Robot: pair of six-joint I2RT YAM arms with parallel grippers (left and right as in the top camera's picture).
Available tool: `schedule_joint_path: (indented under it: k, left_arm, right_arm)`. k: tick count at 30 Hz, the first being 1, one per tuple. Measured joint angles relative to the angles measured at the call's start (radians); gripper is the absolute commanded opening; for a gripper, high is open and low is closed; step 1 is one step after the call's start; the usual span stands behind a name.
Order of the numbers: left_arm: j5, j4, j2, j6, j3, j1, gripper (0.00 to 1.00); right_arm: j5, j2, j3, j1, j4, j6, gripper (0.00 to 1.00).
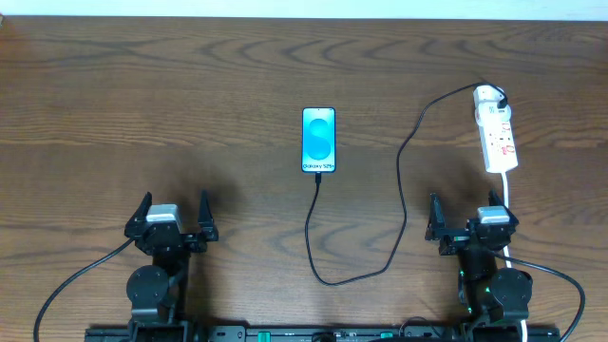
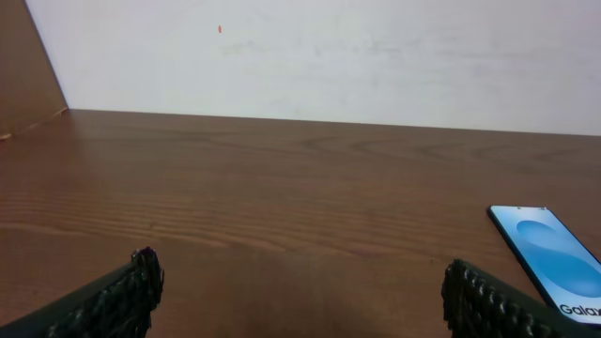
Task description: Plug charger to phone and switch on socket
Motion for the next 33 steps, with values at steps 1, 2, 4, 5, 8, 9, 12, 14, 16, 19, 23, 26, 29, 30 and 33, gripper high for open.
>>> schedule_joint_path:
  k: [1, 2, 4, 5, 8, 9, 12, 14, 16, 19, 23, 26, 29, 30, 33]
  left_arm:
    - [0.0, 0.0, 0.0, 0.0, 0.0, 0.0, 0.96]
    - [0.0, 0.0, 0.0, 0.0, 0.0, 0.0, 0.96]
    - [0.0, 0.0, 0.0, 0.0, 0.0, 0.0, 0.96]
    - [0.0, 0.0, 0.0, 0.0, 0.0, 0.0, 0.96]
    - [0.0, 0.0, 0.0, 0.0, 0.0, 0.0, 0.96]
    - [0.0, 0.0, 0.0, 0.0, 0.0, 0.0, 0.96]
    - [0.0, 0.0, 0.0, 0.0, 0.0, 0.0, 0.96]
    - [0.0, 0.0, 0.0, 0.0, 0.0, 0.0, 0.96]
    - [0.0, 0.0, 0.0, 0.0, 0.0, 0.0, 0.96]
    - [0.0, 0.0, 0.0, 0.0, 0.0, 0.0, 0.96]
    - [0.0, 0.0, 0.0, 0.0, 0.0, 0.0, 0.96]
    - [0.0, 0.0, 0.0, 0.0, 0.0, 0.0, 0.96]
    - [0.0, 0.0, 0.0, 0.0, 0.0, 0.0, 0.96]
    - [0.0, 0.0, 0.0, 0.0, 0.0, 0.0, 0.96]
    - [0.0, 0.0, 0.0, 0.0, 0.0, 0.0, 0.96]
  right_arm:
    - [0.0, 0.0, 0.0, 0.0, 0.0, 0.0, 0.99]
    - [0.0, 0.0, 0.0, 0.0, 0.0, 0.0, 0.99]
    - [0.0, 0.0, 0.0, 0.0, 0.0, 0.0, 0.99]
    - [0.0, 0.0, 0.0, 0.0, 0.0, 0.0, 0.99]
    - [0.0, 0.0, 0.0, 0.0, 0.0, 0.0, 0.99]
    - [0.0, 0.0, 0.0, 0.0, 0.0, 0.0, 0.99]
    - [0.0, 0.0, 0.0, 0.0, 0.0, 0.0, 0.99]
    - [0.0, 0.0, 0.0, 0.0, 0.0, 0.0, 0.99]
    - [0.0, 0.0, 0.0, 0.0, 0.0, 0.0, 0.99]
    - [0.0, 0.0, 0.0, 0.0, 0.0, 0.0, 0.99]
    - [0.0, 0.0, 0.0, 0.0, 0.0, 0.0, 0.99]
    - [0.0, 0.0, 0.0, 0.0, 0.0, 0.0, 0.99]
    - [0.0, 0.0, 0.0, 0.0, 0.0, 0.0, 0.99]
    - [0.0, 0.0, 0.0, 0.0, 0.0, 0.0, 0.99]
    - [0.0, 0.0, 0.0, 0.0, 0.0, 0.0, 0.99]
